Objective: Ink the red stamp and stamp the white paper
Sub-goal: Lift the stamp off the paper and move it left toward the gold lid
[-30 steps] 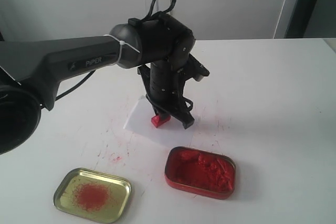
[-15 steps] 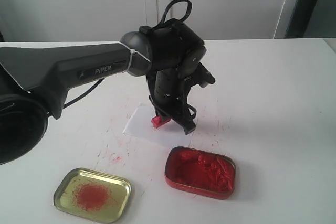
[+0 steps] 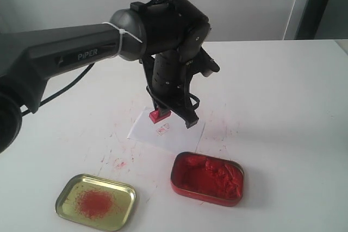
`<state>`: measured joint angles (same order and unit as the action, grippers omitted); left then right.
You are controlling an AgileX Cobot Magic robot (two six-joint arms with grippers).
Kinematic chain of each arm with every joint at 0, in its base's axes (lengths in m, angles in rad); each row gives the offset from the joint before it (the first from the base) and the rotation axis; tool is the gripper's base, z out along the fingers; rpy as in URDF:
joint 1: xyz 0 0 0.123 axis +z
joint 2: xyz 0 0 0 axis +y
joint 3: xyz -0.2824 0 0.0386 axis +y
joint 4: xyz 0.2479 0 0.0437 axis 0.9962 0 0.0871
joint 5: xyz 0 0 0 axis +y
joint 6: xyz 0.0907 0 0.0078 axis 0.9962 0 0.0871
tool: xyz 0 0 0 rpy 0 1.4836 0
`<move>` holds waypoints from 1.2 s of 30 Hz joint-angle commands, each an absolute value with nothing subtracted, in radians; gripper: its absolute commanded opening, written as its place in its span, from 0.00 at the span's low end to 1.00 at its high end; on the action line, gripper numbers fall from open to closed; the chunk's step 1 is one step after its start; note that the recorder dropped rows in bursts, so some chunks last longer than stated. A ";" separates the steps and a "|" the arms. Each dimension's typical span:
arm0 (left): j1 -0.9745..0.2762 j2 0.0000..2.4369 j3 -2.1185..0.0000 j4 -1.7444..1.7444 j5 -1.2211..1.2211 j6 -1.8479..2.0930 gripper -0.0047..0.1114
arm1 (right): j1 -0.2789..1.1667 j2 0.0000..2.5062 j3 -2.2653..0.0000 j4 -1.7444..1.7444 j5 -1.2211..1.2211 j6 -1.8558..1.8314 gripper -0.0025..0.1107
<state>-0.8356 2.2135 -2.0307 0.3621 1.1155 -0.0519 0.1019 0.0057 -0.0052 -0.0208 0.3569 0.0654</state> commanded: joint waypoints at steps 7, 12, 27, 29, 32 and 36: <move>-0.797 2.180 -2.024 0.212 1.191 0.025 0.04 | 0.098 0.000 0.000 -0.023 0.342 0.064 0.02; -0.744 2.160 -2.018 0.141 1.221 0.061 0.04 | 0.098 0.000 0.000 -0.023 0.342 0.064 0.02; -0.587 1.948 -1.677 0.000 1.055 0.135 0.04 | 0.098 0.000 0.000 -0.023 0.342 0.064 0.02; -0.562 1.924 -1.632 -0.029 1.035 0.152 0.04 | 0.098 0.000 0.000 -0.023 0.342 0.064 0.02; -0.527 1.886 -1.567 -0.065 0.999 0.173 0.04 | 0.098 0.000 0.000 -0.023 0.342 0.064 0.02; -0.475 1.848 -1.491 -0.153 0.961 0.241 0.04 | 0.098 0.000 0.000 -0.023 0.342 0.064 0.02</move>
